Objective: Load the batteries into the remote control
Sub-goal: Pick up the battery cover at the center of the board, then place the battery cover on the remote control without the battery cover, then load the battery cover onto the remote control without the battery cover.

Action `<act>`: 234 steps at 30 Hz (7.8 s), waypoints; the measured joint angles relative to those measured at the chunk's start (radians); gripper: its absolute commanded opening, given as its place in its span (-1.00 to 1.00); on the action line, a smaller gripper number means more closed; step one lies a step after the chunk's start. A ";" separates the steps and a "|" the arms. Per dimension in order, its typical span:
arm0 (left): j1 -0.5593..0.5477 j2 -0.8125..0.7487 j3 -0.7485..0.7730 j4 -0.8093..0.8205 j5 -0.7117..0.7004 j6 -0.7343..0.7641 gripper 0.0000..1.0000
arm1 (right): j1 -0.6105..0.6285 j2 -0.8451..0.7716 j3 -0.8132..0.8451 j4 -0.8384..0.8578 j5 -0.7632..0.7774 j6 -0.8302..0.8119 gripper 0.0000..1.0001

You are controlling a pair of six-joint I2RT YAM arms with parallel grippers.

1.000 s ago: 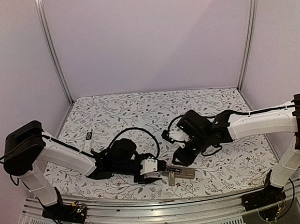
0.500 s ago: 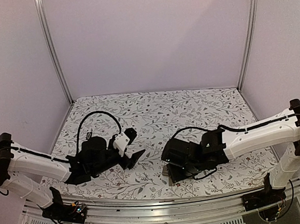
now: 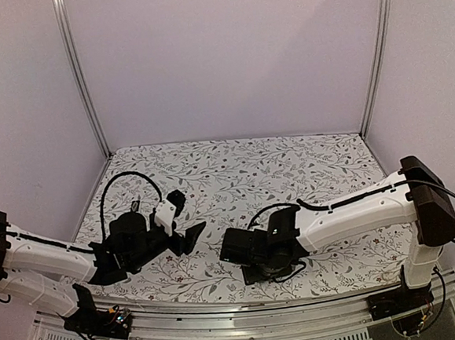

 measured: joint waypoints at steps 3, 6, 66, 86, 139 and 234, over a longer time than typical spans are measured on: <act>0.001 0.000 -0.008 0.023 0.020 0.002 0.55 | 0.000 0.041 0.057 -0.051 0.008 0.023 0.25; 0.002 0.001 -0.018 0.044 0.042 0.006 0.56 | 0.000 0.088 0.109 -0.105 0.009 0.040 0.25; 0.006 -0.062 -0.090 0.153 0.240 0.051 0.57 | -0.066 -0.046 0.032 0.076 -0.170 -0.542 -0.80; 0.032 -0.059 -0.179 0.223 0.377 0.132 0.50 | -0.327 0.032 0.180 -0.149 -0.500 -1.675 -0.63; -0.040 -0.028 -0.192 0.170 0.595 0.472 0.47 | -0.301 0.194 0.294 -0.270 -0.423 -1.707 -0.48; 0.021 0.565 0.328 -0.102 0.711 0.441 -0.94 | -0.490 -0.394 -0.575 0.475 -0.499 -0.412 -0.14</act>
